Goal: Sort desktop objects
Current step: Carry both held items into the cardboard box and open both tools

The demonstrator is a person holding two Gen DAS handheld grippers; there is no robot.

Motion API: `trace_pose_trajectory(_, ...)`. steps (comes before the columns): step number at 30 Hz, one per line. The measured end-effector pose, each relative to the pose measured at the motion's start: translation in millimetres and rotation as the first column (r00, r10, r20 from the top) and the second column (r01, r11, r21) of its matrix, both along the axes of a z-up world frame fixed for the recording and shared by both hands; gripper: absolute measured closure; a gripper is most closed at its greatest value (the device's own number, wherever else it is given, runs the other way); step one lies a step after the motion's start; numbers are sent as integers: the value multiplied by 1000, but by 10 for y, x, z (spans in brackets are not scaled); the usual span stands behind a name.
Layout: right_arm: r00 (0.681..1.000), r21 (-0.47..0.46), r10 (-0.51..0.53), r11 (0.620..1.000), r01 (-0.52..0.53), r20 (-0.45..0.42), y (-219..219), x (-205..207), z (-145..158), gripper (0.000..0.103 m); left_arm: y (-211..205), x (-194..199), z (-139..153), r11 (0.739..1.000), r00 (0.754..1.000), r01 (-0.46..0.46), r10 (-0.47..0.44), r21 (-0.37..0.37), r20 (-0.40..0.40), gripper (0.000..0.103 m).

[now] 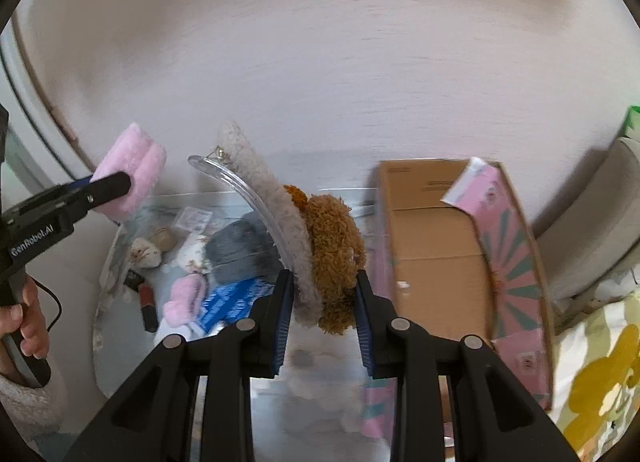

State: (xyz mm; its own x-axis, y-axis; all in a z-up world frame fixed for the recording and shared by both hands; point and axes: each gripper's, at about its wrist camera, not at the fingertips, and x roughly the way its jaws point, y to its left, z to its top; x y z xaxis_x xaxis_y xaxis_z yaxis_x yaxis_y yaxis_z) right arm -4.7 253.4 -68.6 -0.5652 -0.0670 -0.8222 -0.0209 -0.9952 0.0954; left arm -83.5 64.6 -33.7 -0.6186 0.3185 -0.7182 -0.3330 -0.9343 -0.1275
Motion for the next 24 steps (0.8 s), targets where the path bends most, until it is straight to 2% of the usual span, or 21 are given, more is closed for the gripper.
trace_pose_trajectory(5, 998, 10, -63, 998, 62, 20, 375, 100, -63, 76, 501, -113, 54, 997, 997, 79, -79, -3, -10, 78)
trace_pose_trajectory(11, 991, 21, -120, 993, 119, 66, 768, 198, -210, 76, 1154, -260, -27, 984, 984, 177, -177, -5, 27, 78)
trace_pose_trajectory(18, 972, 15, -184, 983, 184, 147, 1128, 323, -541, 76, 1847, -418, -278, 961, 957, 274, -270, -29, 107, 78)
trace_pose_trajectory(24, 958, 5, -192, 981, 196, 211, 1239, 330, -816, 76, 2384, -457, -606, 939, 933, 337, -324, -66, 160, 78)
